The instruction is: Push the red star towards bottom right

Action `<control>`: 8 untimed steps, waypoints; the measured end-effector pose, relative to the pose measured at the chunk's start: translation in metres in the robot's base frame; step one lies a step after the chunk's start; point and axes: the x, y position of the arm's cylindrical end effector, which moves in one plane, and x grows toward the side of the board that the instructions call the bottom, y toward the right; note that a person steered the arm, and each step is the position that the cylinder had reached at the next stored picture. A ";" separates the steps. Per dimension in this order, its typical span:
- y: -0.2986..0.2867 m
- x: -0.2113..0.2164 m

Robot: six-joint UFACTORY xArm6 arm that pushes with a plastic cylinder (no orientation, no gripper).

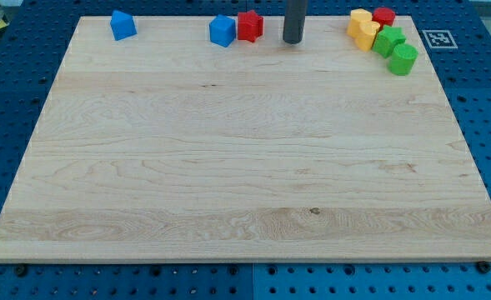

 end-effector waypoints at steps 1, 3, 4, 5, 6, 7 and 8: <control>0.000 -0.046; -0.043 -0.049; -0.069 -0.048; -0.089 -0.050; -0.093 -0.045; -0.093 -0.024; -0.092 0.012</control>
